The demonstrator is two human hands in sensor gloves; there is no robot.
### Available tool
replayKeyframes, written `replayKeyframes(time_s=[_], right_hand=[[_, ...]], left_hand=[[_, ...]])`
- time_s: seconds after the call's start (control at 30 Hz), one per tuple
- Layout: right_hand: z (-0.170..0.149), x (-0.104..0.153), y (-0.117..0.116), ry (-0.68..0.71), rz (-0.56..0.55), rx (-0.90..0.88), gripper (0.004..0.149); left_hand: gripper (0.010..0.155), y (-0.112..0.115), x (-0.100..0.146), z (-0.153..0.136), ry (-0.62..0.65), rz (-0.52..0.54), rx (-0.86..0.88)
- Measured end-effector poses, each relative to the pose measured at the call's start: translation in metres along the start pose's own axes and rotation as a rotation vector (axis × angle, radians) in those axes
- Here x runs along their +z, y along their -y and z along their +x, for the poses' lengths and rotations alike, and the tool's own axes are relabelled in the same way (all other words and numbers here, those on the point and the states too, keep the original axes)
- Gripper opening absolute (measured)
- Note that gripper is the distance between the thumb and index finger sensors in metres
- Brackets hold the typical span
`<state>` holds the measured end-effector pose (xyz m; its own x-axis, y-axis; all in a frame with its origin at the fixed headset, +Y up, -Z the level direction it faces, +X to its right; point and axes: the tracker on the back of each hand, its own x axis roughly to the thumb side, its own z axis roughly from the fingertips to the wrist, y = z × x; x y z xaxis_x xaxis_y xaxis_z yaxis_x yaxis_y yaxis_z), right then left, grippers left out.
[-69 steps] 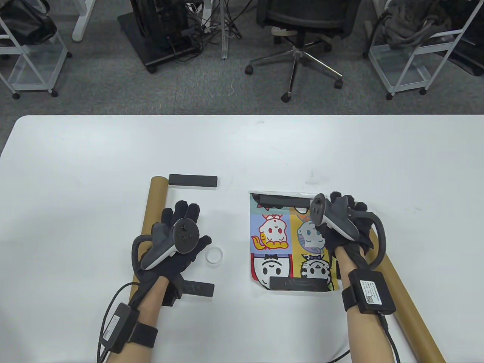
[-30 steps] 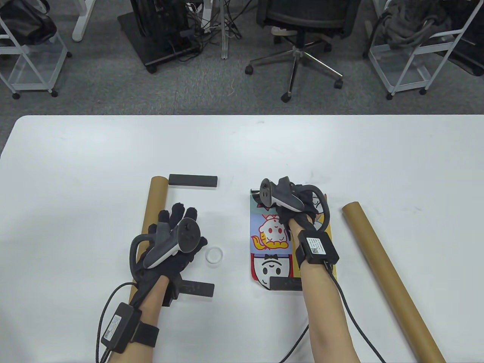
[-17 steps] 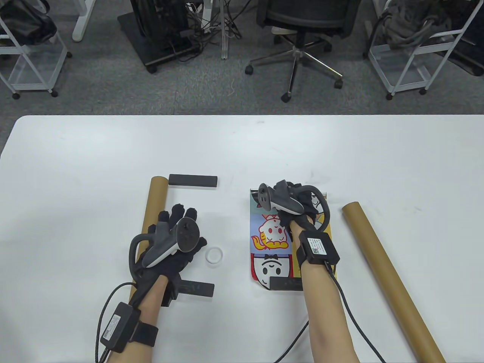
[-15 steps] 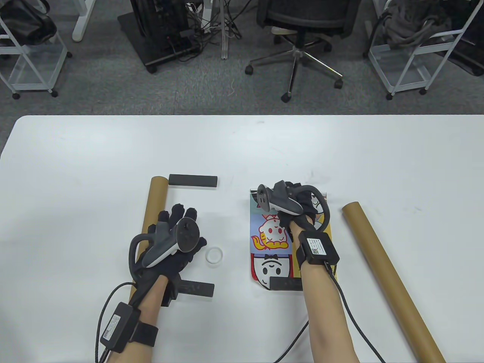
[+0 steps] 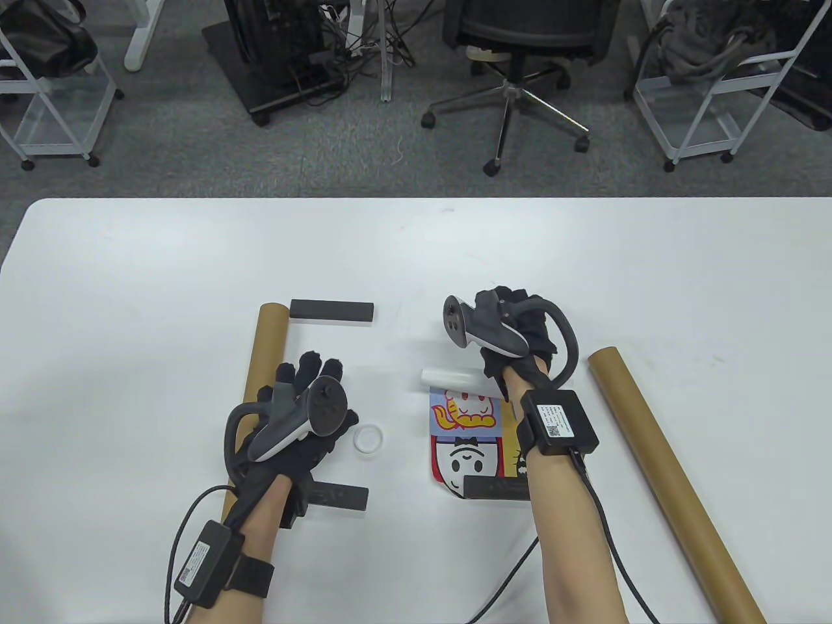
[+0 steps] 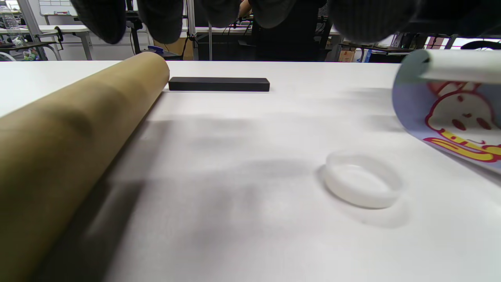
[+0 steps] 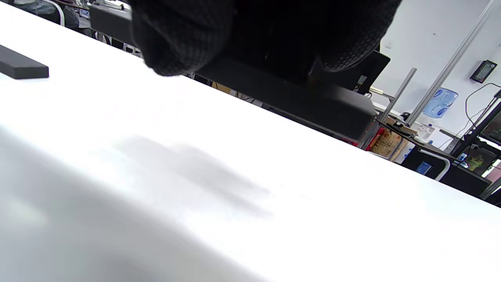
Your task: Roll up posters and store in mailing tubes
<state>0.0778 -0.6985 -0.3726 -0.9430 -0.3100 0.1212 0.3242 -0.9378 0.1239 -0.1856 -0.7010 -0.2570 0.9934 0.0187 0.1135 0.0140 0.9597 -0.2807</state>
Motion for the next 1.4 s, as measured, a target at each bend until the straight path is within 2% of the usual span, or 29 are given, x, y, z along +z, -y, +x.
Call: replayKeyframes(time_s=[0.3, 0.47, 0.57, 0.63, 0.83, 0.93, 1.07, 1.23, 1.4], right_hand=[[0.008, -0.010, -0.050, 0.018, 0.122, 0.057, 0.064], [0.013, -0.012, -0.062, 0.033, 0.136, 0.041, 0.064], [0.010, -0.012, -0.059, 0.026, 0.159, 0.033, 0.063], [0.006, -0.009, -0.053, 0.019, 0.134, 0.016, 0.064], [-0.016, 0.010, -0.021, 0.049, 0.115, -0.188, 0.064], [-0.028, 0.027, -0.008, 0.062, 0.198, -0.347, 0.065], [-0.035, 0.055, 0.000, 0.126, 0.330, -0.423, 0.063], [-0.036, 0.096, 0.005, 0.195, 0.353, -0.551, 0.055], [-0.030, 0.129, 0.011, 0.238, 0.343, -0.515, 0.052]], left_hand=[[0.080, 0.001, -0.001, -0.003, -0.010, -0.007, 0.007], [0.080, 0.001, -0.002, -0.005, -0.016, -0.014, 0.011], [0.080, 0.001, -0.002, -0.006, -0.019, -0.014, 0.012], [0.080, 0.001, -0.002, -0.006, -0.018, -0.015, 0.008], [0.080, 0.001, -0.002, -0.004, -0.010, -0.012, 0.009], [0.079, 0.002, -0.003, -0.001, 0.004, -0.024, -0.003], [0.079, 0.003, -0.002, 0.003, 0.012, -0.024, -0.006], [0.079, 0.003, -0.001, 0.009, 0.032, -0.028, -0.020], [0.078, 0.002, 0.001, 0.013, 0.048, 0.021, -0.006]])
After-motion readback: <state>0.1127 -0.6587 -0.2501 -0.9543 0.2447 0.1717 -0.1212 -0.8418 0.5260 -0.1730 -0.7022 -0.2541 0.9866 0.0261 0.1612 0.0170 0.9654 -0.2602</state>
